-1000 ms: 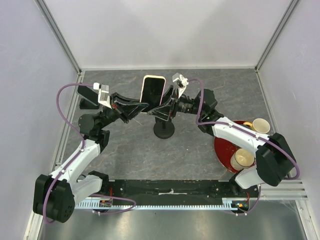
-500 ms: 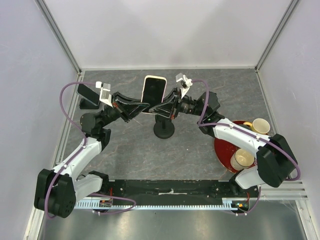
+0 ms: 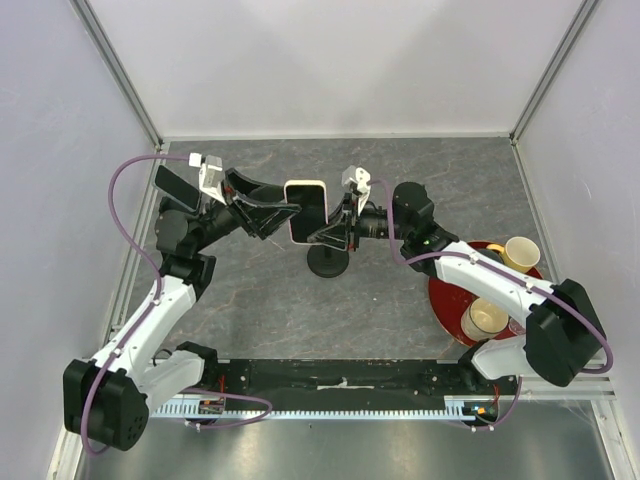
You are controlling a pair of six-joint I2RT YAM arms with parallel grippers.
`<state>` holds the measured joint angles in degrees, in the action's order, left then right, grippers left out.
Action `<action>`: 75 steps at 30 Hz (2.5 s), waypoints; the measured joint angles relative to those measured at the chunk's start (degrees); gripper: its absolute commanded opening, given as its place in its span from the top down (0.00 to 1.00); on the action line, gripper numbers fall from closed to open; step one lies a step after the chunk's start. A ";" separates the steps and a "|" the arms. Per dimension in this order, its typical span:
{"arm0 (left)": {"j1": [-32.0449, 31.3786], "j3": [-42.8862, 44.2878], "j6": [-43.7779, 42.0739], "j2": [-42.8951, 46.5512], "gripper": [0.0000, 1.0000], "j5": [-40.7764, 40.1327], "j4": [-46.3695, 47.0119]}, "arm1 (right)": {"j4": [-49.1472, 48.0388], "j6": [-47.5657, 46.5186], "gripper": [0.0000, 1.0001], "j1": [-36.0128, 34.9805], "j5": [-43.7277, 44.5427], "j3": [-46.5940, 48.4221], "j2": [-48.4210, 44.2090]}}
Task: Place the phone on the phone stand
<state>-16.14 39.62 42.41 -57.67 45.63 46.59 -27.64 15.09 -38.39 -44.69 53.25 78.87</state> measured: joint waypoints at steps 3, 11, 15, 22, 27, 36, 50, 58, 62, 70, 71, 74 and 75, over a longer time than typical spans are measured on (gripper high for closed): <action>0.00 1.27 -2.32 0.17 0.42 0.35 -3.43 | 5.42 -4.02 1.00 0.00 -2.25 0.44 -0.17; -0.13 6.54 -6.97 -2.10 0.48 5.79 -11.41 | 13.57 -9.46 1.00 0.00 -5.07 1.40 -0.17; -0.42 7.28 -8.07 -2.82 0.54 9.07 -13.20 | 14.86 -10.27 1.00 0.00 -6.47 1.81 -0.33; -1.31 11.58 -12.28 -4.13 0.54 14.99 -19.26 | 17.31 -11.93 1.00 0.00 -9.01 2.23 -2.29; -1.75 14.40 -15.65 -5.07 0.53 19.10 -24.28 | 20.65 -14.73 1.00 -0.02 -9.99 3.34 -3.15; -2.01 16.26 -20.02 -6.23 0.62 23.06 -31.12 | 28.17 -19.41 1.00 0.00 -10.36 4.59 -3.41; -2.64 18.18 -26.49 -6.19 0.58 23.52 -38.73 | 32.33 -21.16 1.00 0.00 -10.56 6.05 -3.41; -3.13 18.18 -27.28 -5.92 0.98 23.21 -38.80 | 33.24 -20.98 0.78 0.22 -10.32 6.69 -3.37; -3.13 17.70 -27.26 -4.72 0.98 20.55 -38.71 | 32.89 -20.96 0.37 0.20 -9.05 7.04 -3.37; -3.08 14.73 -27.28 1.05 0.98 6.60 -39.19 | 28.15 -17.55 0.10 -0.04 3.67 7.65 -3.41; -2.89 14.32 -27.28 2.16 0.98 3.04 -39.28 | 27.04 -16.28 0.11 -0.07 7.45 7.65 -3.45; -2.12 12.85 -27.32 5.75 0.98 -6.32 -39.80 | 24.04 -10.82 0.20 -0.31 24.09 7.65 -3.63; -1.90 11.98 -27.39 7.48 0.98 -10.21 -39.91 | 23.30 -8.59 0.21 -0.63 30.05 7.50 -3.82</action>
<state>-18.04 51.59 15.03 -50.19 35.42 6.68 -4.34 6.50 -39.03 -14.63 60.75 75.05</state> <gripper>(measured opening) 0.187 0.841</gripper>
